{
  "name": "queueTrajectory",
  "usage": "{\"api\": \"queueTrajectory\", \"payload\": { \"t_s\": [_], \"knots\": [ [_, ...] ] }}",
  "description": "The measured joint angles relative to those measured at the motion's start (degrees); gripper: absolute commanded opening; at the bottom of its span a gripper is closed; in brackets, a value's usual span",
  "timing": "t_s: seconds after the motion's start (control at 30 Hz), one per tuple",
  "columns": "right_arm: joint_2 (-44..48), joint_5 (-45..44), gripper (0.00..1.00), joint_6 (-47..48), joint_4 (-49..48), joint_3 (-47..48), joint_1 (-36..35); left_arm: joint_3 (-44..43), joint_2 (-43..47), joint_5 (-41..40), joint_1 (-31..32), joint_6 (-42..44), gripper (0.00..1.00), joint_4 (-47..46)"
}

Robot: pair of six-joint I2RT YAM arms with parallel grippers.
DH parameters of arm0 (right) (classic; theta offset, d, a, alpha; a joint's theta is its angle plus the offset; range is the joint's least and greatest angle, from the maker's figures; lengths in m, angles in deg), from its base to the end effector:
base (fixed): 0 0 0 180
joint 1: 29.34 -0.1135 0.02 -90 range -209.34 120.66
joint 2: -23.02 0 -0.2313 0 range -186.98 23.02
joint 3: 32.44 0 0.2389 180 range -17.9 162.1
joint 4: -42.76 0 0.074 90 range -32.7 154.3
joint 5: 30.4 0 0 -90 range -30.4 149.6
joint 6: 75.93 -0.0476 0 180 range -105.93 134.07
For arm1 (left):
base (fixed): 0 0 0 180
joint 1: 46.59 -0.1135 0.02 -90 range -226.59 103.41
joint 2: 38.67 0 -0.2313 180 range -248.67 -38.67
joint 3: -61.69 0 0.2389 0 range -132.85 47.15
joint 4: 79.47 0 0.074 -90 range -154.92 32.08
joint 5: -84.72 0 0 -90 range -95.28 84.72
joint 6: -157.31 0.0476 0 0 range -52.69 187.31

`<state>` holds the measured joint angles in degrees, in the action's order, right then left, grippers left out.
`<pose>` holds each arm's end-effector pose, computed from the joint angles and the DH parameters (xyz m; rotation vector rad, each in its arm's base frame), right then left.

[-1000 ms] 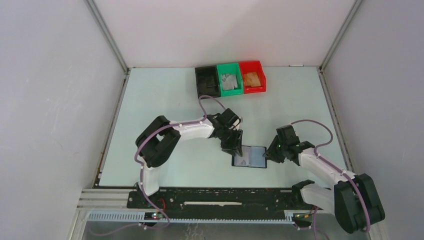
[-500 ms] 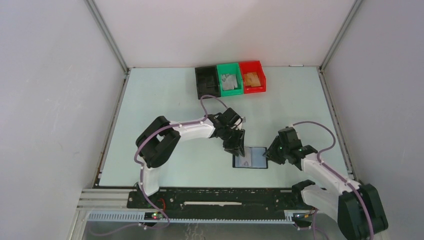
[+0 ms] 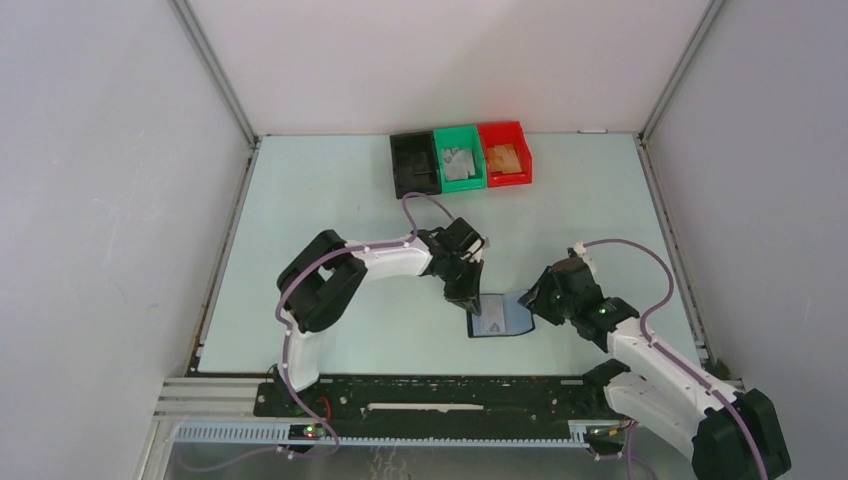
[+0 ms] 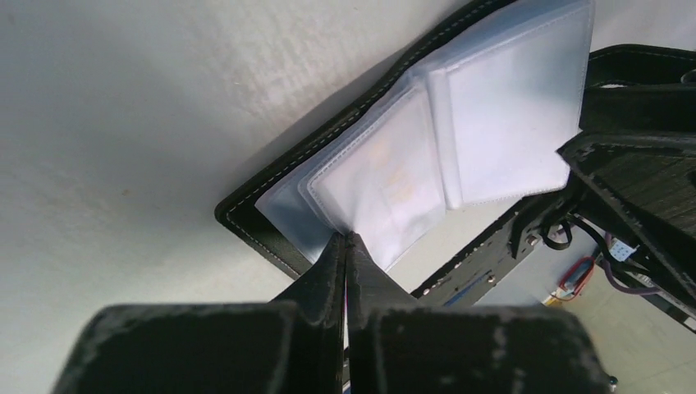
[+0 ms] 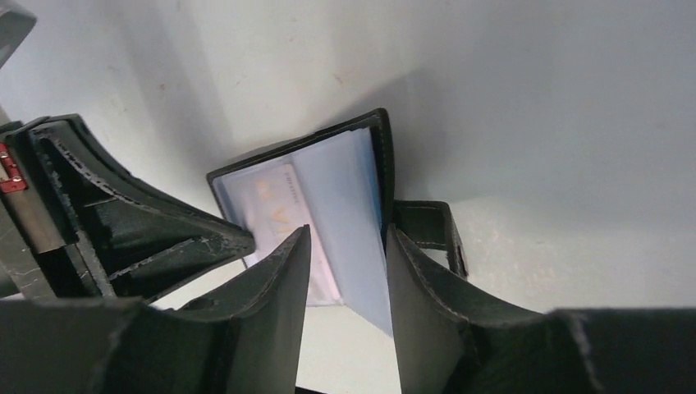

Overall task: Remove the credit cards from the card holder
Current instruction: Remove the credit card from the card holder.

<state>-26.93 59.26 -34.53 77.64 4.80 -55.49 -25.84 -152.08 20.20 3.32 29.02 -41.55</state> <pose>0.1673 0.0818 0.1482 0.4872 2.4401 0.5801 0.2281 -0.3027 0.1165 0.4557 2.9360 -0.9622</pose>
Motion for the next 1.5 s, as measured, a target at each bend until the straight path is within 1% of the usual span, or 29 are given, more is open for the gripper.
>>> {"api": "queueTrajectory", "payload": {
  "t_s": [0.1, 0.27, 0.3, 0.43, 0.57, 0.73, 0.83, 0.97, 1.1, 1.2, 1.3, 1.5],
  "knots": [
    [1.18, -3.17, 0.54, -1.53, 2.84, 0.04, -0.35, 0.00, -0.39, -0.26, -0.52, 0.57, 0.00, 0.24],
    [8.90, -7.50, 0.55, -3.26, 7.67, 0.04, -0.52, 0.00, -0.46, -0.20, -1.73, 1.84, 0.00, 0.07],
    [10.54, -8.20, 0.54, -3.45, 8.20, 0.07, -0.57, 0.00, -0.46, -0.20, -1.95, 2.19, 0.00, 0.07],
    [12.37, -8.55, 0.41, -3.41, 7.41, 0.07, -1.60, 0.02, -0.46, -0.17, -2.75, 3.39, 0.00, 0.09],
    [6.03, -2.36, 0.37, -2.69, 0.46, 0.07, -2.67, 0.02, -0.48, 0.33, -2.86, 4.68, 0.00, 0.11],
    [-8.31, 6.51, 0.36, -3.39, -8.57, -0.35, -2.75, 0.00, -0.59, 1.11, -2.86, 5.84, 0.00, 0.11],
    [-12.11, 9.66, 0.32, -4.66, -12.68, -2.36, -2.25, 0.00, -0.85, 1.88, -2.93, 6.12, 0.00, 0.09],
    [-13.94, 11.82, 0.31, -5.99, -15.89, -4.09, -1.18, 0.00, -1.20, 2.99, -3.10, 6.40, 0.00, 0.04],
    [-15.63, 13.70, 0.26, -7.17, -20.48, -5.29, -0.28, -0.35, -1.73, 4.09, -3.21, 6.40, 0.00, 0.11],
    [-16.55, 15.28, 0.17, -8.09, -23.85, -6.62, 0.24, -0.66, -2.01, 4.52, -3.17, 6.62, 0.00, 0.26],
    [-16.98, 16.22, 0.00, -8.83, -25.75, -7.52, 0.66, -0.72, -2.08, 4.63, -3.17, 6.82, 0.00, 0.33],
    [-15.30, 15.98, 0.00, -9.01, -25.33, -7.82, 0.94, -0.74, -2.08, 4.55, -3.17, 6.86, 0.00, 0.44]
  ]
}}
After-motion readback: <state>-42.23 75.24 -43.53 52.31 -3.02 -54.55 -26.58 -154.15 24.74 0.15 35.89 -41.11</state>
